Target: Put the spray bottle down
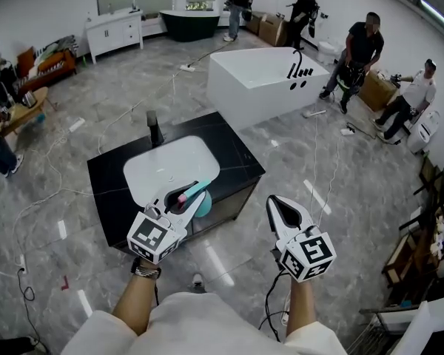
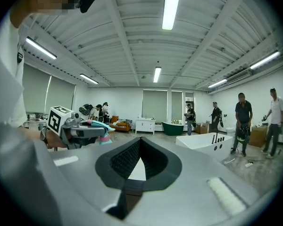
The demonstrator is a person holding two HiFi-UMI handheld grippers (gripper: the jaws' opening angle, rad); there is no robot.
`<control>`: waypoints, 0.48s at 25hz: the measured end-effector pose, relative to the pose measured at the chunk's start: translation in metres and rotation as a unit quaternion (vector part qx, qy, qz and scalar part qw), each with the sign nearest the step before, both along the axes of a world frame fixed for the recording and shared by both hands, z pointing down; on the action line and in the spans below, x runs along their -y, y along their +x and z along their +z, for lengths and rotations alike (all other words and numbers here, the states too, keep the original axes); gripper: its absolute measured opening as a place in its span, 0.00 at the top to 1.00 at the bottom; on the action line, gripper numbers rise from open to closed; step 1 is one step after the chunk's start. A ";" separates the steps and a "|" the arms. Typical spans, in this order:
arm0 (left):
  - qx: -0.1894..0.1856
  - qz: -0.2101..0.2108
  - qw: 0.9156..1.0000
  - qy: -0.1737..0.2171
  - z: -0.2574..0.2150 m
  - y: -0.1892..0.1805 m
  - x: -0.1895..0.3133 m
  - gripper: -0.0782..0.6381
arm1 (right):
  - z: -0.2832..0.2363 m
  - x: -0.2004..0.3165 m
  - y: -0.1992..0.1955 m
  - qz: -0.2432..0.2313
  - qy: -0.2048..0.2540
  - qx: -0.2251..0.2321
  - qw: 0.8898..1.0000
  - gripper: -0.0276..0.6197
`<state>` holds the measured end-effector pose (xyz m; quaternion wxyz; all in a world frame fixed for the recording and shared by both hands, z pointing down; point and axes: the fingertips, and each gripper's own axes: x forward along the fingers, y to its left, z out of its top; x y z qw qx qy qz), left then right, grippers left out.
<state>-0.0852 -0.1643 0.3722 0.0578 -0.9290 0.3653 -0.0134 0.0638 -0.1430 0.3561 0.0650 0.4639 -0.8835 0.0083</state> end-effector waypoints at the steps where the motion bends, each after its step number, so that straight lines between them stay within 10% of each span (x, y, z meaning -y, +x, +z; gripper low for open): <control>1: -0.001 -0.001 1.000 -0.004 0.003 -0.001 0.007 0.77 | 0.002 0.008 -0.002 -0.001 0.001 -0.007 1.000 0.95; 12: 0.008 0.020 0.999 -0.025 0.026 0.000 0.068 0.77 | 0.034 0.068 -0.004 0.027 -0.024 -0.017 0.999 0.95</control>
